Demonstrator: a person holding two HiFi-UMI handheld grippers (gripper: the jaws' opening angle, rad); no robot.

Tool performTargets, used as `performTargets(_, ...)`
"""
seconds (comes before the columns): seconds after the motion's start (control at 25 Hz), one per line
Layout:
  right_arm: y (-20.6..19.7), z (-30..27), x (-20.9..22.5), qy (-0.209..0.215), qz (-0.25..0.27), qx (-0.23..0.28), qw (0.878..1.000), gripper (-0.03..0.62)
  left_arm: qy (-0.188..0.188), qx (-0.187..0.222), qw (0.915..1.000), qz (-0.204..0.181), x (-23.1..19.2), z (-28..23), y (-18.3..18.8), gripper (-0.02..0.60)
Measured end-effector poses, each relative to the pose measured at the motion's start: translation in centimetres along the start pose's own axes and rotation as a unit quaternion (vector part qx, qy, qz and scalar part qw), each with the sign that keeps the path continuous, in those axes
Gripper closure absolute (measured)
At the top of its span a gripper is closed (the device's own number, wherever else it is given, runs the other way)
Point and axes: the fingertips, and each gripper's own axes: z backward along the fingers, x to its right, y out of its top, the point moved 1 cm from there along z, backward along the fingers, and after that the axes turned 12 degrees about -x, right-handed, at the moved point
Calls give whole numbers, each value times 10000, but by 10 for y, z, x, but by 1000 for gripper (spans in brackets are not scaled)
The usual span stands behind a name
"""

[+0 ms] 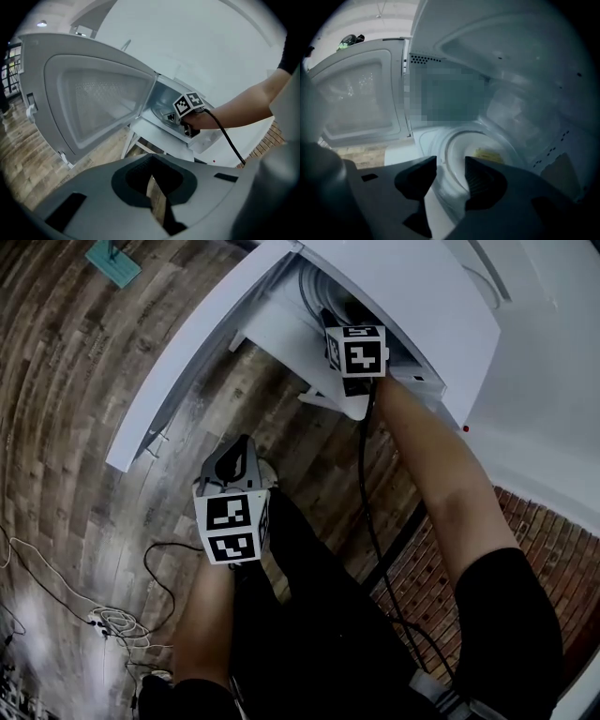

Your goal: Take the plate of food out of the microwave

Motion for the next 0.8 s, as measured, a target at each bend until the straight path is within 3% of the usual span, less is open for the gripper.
performTargets(0.32,-9,-12,7,-72,-316,34,9995,405,-61,-65,9999,121,-1,-4,-6,586)
performTargets(0.48,-14,-7,4,108,-537,60,9985,411,-79,-98,9999,70,2,-6,-8,586)
performTargets(0.68,-23,0,0,250,-471,107,9985,421,-141,-102,9998,52,8,-9,-7,586)
performTargets(0.8,-28,3,-4,544,-449,84,9975,417,-157,-135,9998,48,11,-12,-9,586)
